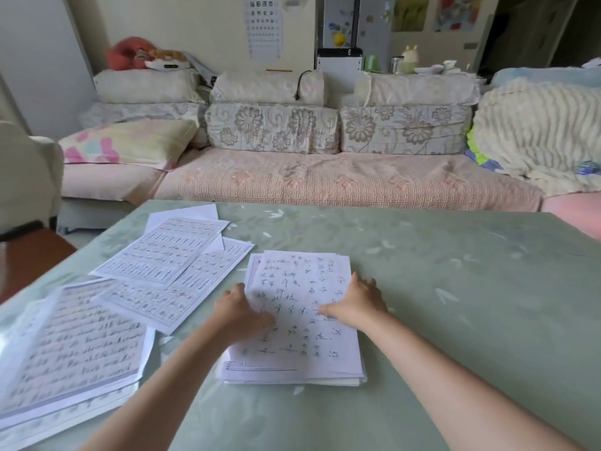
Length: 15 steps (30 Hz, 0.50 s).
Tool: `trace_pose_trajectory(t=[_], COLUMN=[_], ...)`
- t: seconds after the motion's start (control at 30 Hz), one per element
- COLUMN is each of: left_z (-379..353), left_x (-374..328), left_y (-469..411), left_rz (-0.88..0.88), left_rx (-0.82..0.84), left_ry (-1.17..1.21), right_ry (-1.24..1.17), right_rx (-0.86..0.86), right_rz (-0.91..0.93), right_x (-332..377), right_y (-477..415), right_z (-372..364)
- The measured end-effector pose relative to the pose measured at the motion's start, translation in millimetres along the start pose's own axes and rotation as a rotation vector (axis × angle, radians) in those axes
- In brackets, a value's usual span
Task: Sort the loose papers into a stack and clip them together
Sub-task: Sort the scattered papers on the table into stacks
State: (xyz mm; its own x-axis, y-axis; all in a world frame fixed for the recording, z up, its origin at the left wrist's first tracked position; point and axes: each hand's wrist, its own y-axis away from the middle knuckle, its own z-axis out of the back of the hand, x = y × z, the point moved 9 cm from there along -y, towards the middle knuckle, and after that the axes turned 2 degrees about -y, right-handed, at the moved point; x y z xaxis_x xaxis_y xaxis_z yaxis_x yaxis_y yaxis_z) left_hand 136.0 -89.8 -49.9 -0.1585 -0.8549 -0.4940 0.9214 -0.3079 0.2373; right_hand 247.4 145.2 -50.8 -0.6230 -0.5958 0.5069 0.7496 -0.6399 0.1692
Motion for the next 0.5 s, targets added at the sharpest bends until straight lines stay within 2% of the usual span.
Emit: trace_pose_trajectory(t=[0.13, 0.23, 0.33, 0.4, 0.5], left_z=[6, 18, 44, 63, 86], left_x=[3, 12, 33, 54, 86], left_y=[0, 3, 5, 7, 12], left_rz=[-0.035, -0.072, -0.114, -0.139, -0.178], left_rx=[0.017, 0.023, -0.047, -0.088, -0.143], left_ry=[0.172, 0.172, 0.109, 0.085, 0.003], right_ry=[0.158, 0.214, 0.229, 0.189, 0.113], right_rx=[0.021, -0.128, -0.261, -0.197, 0.044], right_rz=[0.109, 0.144, 0.28, 0.423, 0.573], right_x=[12, 29, 74, 119, 182], right_y=[8, 18, 35, 50, 73], right_z=[0, 17, 20, -4, -58])
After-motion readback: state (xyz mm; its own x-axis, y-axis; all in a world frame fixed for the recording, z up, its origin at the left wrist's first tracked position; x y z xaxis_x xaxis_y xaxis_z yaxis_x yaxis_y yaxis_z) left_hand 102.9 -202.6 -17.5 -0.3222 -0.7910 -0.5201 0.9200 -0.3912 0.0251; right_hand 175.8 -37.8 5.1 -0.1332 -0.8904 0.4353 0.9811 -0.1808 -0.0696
